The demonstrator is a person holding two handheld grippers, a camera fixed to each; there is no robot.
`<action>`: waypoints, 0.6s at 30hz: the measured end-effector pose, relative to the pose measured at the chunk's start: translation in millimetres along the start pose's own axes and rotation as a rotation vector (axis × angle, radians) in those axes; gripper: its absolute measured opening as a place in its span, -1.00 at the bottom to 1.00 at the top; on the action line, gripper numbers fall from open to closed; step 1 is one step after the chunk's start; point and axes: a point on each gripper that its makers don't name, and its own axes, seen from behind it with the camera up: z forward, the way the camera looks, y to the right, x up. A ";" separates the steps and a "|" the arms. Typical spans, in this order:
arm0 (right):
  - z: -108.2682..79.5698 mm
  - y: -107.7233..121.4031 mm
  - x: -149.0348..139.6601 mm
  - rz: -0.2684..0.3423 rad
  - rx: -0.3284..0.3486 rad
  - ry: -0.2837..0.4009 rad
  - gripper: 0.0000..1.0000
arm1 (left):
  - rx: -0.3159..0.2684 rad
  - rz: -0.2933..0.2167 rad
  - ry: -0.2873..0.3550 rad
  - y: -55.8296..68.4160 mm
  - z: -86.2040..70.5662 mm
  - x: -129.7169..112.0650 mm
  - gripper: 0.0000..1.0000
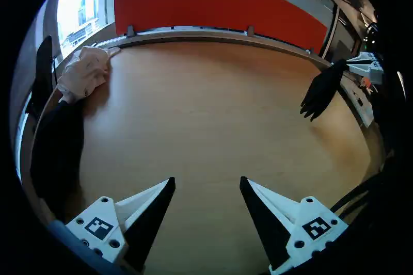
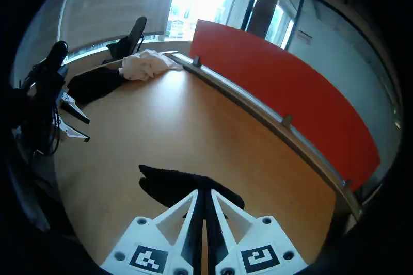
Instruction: Fold towel
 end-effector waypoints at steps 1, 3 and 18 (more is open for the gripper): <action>-2.9 5.5 -3.8 0.000 -0.005 -0.006 -0.92 | 0.000 0.001 0.000 0.5 -0.2 0.1 0.85; -8.1 15.3 -10.6 0.000 -0.013 -0.016 -0.92 | 0.001 0.004 0.000 1.4 -0.5 0.3 0.85; -37.8 85.8 -56.4 0.041 -0.083 -0.073 -0.92 | 0.004 0.010 -0.002 10.3 1.0 3.3 0.85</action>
